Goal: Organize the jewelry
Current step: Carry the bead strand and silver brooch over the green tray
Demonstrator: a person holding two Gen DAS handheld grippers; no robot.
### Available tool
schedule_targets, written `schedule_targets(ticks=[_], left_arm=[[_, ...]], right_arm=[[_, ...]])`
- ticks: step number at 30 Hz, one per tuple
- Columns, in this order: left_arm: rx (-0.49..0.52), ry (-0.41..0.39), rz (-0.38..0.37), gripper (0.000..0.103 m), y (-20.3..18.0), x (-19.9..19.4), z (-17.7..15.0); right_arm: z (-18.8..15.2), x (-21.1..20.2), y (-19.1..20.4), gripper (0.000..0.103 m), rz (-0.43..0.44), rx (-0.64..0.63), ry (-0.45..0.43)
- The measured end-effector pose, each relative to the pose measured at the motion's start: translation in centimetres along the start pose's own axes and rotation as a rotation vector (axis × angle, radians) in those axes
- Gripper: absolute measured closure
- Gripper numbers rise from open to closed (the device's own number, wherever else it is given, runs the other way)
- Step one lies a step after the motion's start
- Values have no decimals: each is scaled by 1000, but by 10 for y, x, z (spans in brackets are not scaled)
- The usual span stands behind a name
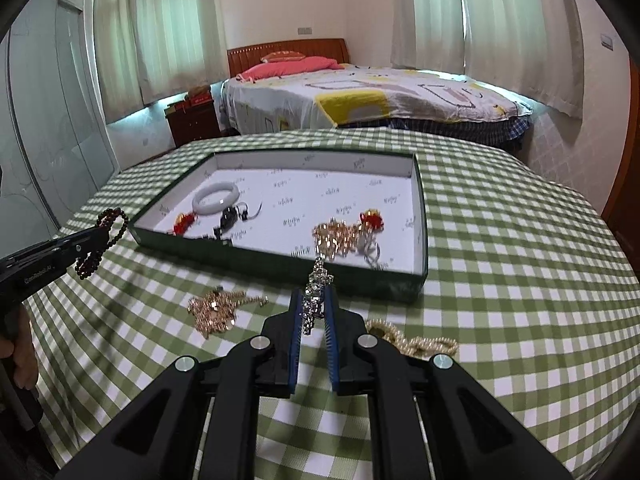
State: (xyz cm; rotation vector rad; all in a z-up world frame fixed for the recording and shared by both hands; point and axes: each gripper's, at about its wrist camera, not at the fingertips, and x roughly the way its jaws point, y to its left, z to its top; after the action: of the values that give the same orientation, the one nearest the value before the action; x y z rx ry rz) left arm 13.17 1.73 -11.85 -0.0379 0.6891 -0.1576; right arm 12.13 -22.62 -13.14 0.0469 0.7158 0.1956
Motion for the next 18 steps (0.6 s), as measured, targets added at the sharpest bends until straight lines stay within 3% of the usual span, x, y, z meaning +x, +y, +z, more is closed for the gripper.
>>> schedule_targets(ticks=[18], left_arm=[[79, -104, -104, 92, -56, 36, 80]], right_arm=[[74, 13, -8, 91, -7, -1, -125]])
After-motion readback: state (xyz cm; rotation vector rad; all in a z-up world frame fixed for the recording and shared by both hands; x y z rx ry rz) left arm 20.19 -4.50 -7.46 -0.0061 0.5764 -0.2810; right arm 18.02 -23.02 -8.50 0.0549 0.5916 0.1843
